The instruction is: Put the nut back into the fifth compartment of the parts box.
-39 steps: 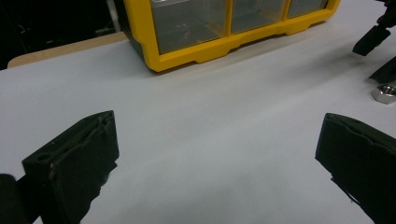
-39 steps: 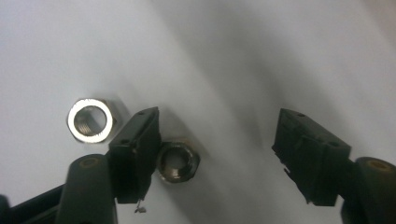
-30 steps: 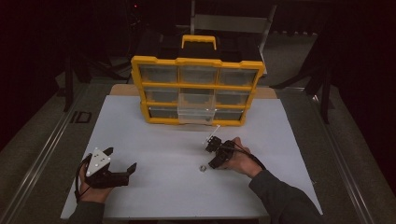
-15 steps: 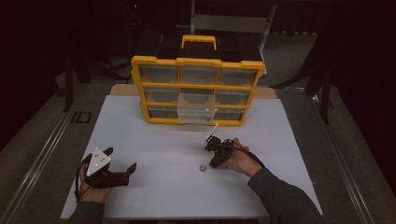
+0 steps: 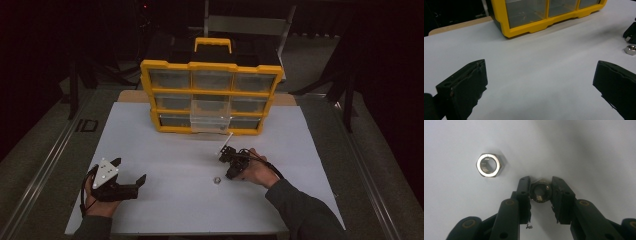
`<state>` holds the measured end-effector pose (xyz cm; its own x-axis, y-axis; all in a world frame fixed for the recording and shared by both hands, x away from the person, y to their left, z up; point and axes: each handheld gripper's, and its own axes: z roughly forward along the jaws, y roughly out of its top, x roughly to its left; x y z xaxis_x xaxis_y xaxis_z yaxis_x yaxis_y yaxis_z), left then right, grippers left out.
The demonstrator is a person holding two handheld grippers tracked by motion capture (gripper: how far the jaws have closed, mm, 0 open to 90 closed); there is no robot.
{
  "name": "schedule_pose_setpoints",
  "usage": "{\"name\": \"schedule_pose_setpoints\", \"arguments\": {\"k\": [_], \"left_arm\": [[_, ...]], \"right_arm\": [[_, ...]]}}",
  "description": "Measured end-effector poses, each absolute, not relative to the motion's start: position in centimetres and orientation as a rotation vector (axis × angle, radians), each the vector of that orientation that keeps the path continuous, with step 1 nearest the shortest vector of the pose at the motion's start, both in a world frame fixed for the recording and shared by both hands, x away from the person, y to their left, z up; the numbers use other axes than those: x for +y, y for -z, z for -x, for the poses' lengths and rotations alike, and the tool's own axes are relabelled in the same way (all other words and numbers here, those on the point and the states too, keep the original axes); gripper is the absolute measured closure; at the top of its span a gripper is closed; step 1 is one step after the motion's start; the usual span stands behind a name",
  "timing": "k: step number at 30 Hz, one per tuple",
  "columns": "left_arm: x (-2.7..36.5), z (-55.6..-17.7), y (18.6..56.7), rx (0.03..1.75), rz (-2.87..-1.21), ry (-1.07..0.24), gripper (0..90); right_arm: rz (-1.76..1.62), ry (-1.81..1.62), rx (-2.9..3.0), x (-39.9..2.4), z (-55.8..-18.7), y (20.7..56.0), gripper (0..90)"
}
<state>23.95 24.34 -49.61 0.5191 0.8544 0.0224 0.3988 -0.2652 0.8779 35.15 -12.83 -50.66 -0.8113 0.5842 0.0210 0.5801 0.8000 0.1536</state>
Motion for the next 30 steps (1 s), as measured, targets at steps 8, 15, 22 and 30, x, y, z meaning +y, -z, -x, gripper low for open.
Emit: {"name": "schedule_pose_setpoints", "arguments": {"k": [8, 15, 22, 30], "left_arm": [[24.3, -23.9, 49.6, 1.033, -1.868, -0.642, 0.0], [24.3, -23.9, 49.6, 1.032, -1.867, -0.642, 0.0], [24.3, -23.9, 49.6, 1.032, -1.867, -0.643, 0.0], [24.3, -23.9, 49.6, 1.033, -1.867, -0.642, 0.0]], "right_arm": [[-0.917, -0.238, 2.971, -12.9, -35.3, 50.7, 70.1], [-0.885, -0.255, 2.99, -13.0, -35.2, 50.3, 70.1], [-0.882, -0.284, 2.981, -13.0, -35.4, 49.1, 70.1], [-0.876, -0.316, 2.962, -13.3, -35.6, 47.4, 70.1]]}}
